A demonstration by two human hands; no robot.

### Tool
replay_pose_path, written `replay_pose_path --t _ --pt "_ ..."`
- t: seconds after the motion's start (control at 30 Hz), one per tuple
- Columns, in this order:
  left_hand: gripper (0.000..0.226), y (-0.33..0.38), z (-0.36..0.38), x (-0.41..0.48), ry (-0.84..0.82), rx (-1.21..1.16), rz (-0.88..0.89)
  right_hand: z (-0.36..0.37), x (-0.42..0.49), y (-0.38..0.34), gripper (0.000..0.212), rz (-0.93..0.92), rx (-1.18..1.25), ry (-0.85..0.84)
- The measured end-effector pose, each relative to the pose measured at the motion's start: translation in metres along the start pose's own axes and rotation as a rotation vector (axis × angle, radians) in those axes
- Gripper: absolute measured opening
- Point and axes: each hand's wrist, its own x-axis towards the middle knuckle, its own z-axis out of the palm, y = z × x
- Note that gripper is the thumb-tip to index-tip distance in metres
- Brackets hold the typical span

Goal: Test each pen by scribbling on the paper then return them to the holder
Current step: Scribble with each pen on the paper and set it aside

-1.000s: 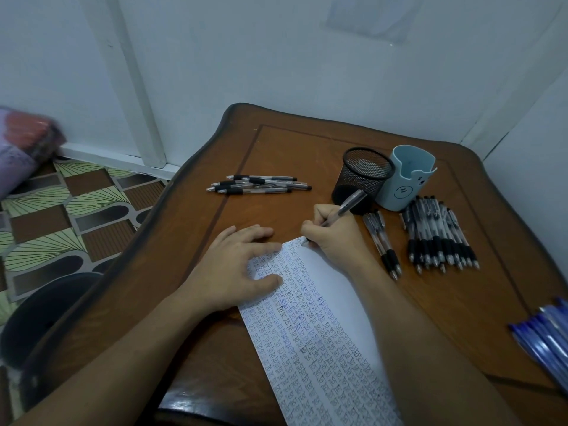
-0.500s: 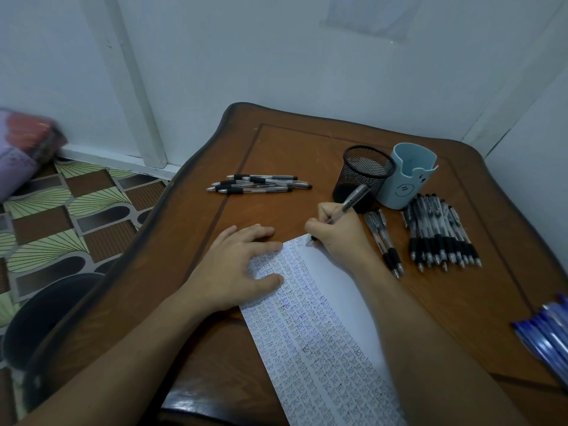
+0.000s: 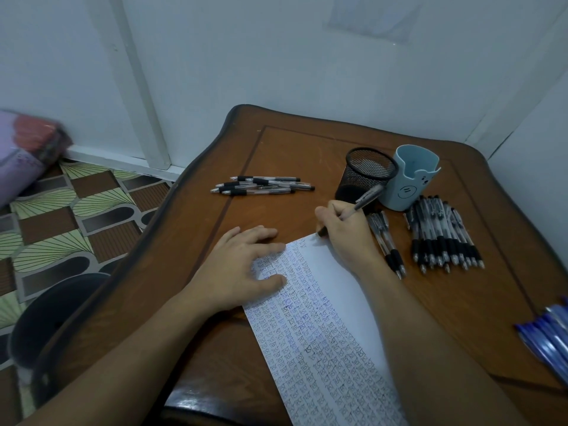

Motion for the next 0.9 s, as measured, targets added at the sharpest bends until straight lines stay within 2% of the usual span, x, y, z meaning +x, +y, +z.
replay_pose_path --t 0.17,0.23,0.33,0.53,0.73,0.8,0.9 --pt "0.085 0.001 -0.002 0.000 -0.026 0.003 -0.014 -0.004 -0.012 -0.017 0.034 0.008 0.070 -0.029" --pt "0.084 0.000 -0.002 0.000 -0.023 0.004 -0.013 -0.010 -0.016 -0.028 0.042 -0.024 -0.034 -0.058" --pt "0.083 0.000 -0.001 -0.001 -0.014 0.006 -0.008 -0.018 -0.017 -0.040 0.032 -0.062 -0.129 -0.057" --pt "0.085 0.001 -0.003 -0.002 -0.019 0.003 -0.010 -0.031 -0.021 -0.048 0.015 0.160 -0.140 -0.208" --pt "0.085 0.003 -0.003 -0.003 -0.016 0.019 -0.009 -0.060 -0.036 -0.055 0.015 0.261 -0.127 -0.098" --pt "0.084 0.003 -0.003 -0.003 -0.015 0.018 -0.015 -0.070 -0.040 -0.058 0.018 0.323 -0.229 -0.030" --pt "0.085 0.004 -0.003 -0.003 -0.017 0.019 -0.015 -0.087 -0.037 -0.056 0.017 0.324 -0.537 0.113"
